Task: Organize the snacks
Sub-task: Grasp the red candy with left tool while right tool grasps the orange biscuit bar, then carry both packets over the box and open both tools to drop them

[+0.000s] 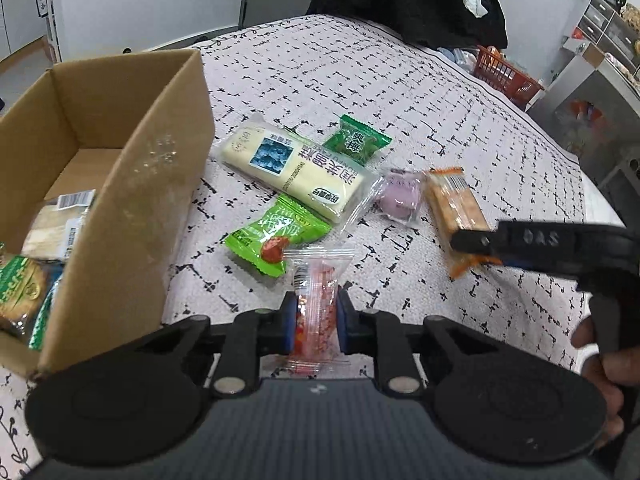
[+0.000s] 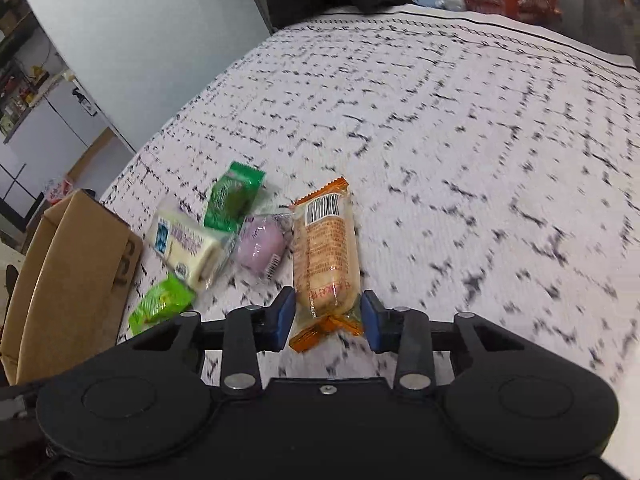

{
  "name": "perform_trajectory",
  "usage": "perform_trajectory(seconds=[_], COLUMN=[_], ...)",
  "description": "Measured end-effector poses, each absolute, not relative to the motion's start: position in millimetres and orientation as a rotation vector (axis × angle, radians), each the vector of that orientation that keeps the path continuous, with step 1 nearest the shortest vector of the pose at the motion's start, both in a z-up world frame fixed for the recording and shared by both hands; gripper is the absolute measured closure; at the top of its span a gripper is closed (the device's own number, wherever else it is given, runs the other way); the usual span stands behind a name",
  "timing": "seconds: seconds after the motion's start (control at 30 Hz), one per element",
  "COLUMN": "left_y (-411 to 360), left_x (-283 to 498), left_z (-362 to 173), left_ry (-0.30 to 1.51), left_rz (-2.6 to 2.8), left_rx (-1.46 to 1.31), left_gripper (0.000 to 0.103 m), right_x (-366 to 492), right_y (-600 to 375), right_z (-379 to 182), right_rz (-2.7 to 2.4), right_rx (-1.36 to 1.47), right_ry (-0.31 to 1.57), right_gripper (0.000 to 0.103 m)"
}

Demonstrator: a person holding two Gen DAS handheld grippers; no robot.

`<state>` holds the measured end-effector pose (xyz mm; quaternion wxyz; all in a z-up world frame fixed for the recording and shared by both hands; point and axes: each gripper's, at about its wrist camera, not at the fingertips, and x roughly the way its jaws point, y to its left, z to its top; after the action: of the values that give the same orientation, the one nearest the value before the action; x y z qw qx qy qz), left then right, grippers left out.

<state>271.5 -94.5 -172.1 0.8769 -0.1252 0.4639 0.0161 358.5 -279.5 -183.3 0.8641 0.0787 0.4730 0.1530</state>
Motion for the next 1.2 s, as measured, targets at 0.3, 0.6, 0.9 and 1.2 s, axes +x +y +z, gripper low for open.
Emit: perform_trajectory(seconds=[0.3, 0.6, 0.9, 1.2], left_y=[-90, -95, -103, -95], left_x=[269, 280, 281, 273], left_z=[-169, -187, -192, -171], left_ry=[0.960, 1.009, 1.005, 0.958], left_rz=[0.050, 0.068, 0.073, 0.048], left_rx=[-0.272, -0.262, -0.203, -0.269], left_gripper=[0.084, 0.081, 0.080, 0.085], right_x=[344, 351, 348, 338], right_y=[-264, -244, -236, -244], right_z=[-177, -190, -194, -168], right_rz=[0.293, 0.285, 0.261, 0.253], right_rx=[0.064, -0.060, -0.156, -0.155], right_ry=[0.915, 0.899, 0.877, 0.849], right_gripper=[0.044, 0.044, 0.061, 0.069])
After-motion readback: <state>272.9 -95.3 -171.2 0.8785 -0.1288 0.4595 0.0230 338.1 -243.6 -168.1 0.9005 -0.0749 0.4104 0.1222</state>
